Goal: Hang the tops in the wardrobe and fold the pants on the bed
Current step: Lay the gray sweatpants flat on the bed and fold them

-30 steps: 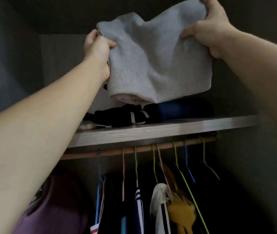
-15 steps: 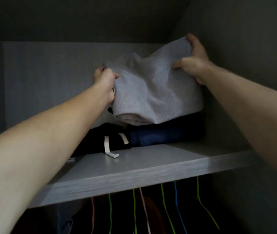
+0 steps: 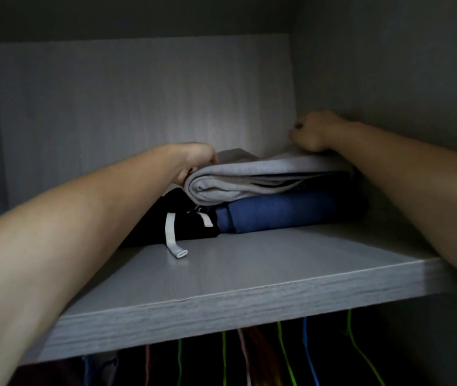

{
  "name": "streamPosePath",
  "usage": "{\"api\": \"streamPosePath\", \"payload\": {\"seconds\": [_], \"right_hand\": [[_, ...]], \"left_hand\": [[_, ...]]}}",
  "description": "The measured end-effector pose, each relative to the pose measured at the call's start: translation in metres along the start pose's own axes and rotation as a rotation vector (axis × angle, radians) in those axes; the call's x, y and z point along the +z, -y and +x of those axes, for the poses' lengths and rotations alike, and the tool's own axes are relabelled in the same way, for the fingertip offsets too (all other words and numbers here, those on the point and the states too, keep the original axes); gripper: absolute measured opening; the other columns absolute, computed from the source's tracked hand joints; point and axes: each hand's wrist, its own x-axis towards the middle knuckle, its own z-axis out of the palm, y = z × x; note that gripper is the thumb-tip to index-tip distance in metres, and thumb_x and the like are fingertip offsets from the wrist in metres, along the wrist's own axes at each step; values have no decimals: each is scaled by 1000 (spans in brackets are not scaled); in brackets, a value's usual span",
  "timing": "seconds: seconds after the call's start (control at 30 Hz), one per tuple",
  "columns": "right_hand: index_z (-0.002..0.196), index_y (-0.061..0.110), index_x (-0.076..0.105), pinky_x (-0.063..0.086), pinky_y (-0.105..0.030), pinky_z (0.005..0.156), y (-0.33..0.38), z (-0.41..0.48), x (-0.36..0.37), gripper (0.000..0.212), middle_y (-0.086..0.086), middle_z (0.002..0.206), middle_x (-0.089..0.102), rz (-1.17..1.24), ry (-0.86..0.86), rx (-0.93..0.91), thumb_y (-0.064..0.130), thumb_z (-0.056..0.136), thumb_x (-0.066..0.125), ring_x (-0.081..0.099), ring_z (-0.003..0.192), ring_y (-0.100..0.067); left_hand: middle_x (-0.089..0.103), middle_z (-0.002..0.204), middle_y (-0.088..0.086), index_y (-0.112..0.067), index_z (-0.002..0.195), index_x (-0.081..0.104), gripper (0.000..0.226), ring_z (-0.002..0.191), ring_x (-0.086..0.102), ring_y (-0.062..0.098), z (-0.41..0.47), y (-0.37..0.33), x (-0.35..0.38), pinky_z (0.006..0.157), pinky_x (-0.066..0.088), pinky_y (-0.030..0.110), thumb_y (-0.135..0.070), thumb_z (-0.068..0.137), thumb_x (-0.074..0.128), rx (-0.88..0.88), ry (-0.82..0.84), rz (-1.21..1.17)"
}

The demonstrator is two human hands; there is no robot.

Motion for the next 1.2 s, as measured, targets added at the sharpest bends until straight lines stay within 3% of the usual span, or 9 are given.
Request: {"api": "streamPosePath", "payload": {"seconds": [0.2, 0.27, 0.33, 0.43, 0.53, 0.67, 0.83, 1.03, 1.2], "right_hand": [[158, 15, 26, 22, -39, 119, 7, -4, 21, 81, -7, 164, 23, 107, 486, 93, 68, 98, 33, 31, 148, -28], [159, 18, 22, 21, -42, 121, 5, -5, 27, 85, -7, 165, 21, 95, 502, 91, 72, 95, 34, 29, 149, -28], [160, 21, 20, 22, -42, 120, 1, -6, 26, 88, -7, 165, 20, 138, 523, 109, 76, 92, 36, 28, 149, -28], [159, 22, 24, 22, -43, 121, -6, -15, 24, 87, -7, 165, 21, 168, 517, 96, 76, 92, 35, 28, 148, -28], [155, 19, 35, 25, -45, 120, -7, -25, 20, 73, -8, 162, 30, 130, 359, -2, 66, 99, 30, 33, 146, -29], [152, 19, 40, 34, -42, 114, 2, -53, -6, 64, -13, 157, 38, 62, 41, -81, 58, 102, 29, 40, 140, -34], [152, 21, 36, 27, -48, 116, 15, -108, -30, 62, -16, 160, 29, -136, -164, -151, 57, 102, 32, 31, 144, -36], [156, 24, 28, 15, -53, 121, 22, -193, -42, 62, -17, 165, 14, -300, -398, -181, 54, 102, 32, 15, 151, -35], [154, 20, 30, 14, -54, 122, 31, -256, -56, 61, -22, 163, 17, -347, -579, -182, 52, 103, 33, 17, 151, -37]], "left_hand": [[48, 67, 8, -8, 71, 48, 32, 56, 43, 18, 11, 24, 31, 35, 33, 16, -5, 100, 36, 122, -182, 215], [49, 68, 8, -8, 71, 49, 30, 56, 45, 18, 12, 26, 32, 29, 29, 12, -6, 99, 38, 131, -192, 204], [53, 71, 9, -8, 74, 53, 28, 58, 49, 19, 10, 26, 28, 35, 36, 13, -10, 100, 42, 115, -150, 171], [64, 90, 12, -5, 94, 62, 26, 75, 59, 21, 3, 19, 21, 64, 48, 24, -25, 102, 47, 120, -119, 87], [61, 121, 14, -5, 127, 57, 39, 96, 60, 26, -10, 6, 11, 80, 44, 28, -32, 105, 40, 263, -264, 155], [39, 152, 18, -9, 143, 46, 47, 138, 37, 35, -41, 4, -10, 111, 32, 41, -33, 104, 34, 544, -601, 583], [22, 160, 19, -18, 151, 34, 55, 147, 21, 34, -102, 31, -28, 115, 24, 56, -42, 101, 34, 783, -853, 1212], [7, 164, 16, -24, 156, 20, 61, 150, 9, 33, -169, 61, -36, 118, 16, 58, -50, 101, 27, 712, -824, 1145], [6, 164, 17, -22, 156, 20, 61, 151, 6, 34, -219, 93, -27, 119, 14, 57, -50, 102, 27, 767, -836, 799]]}}
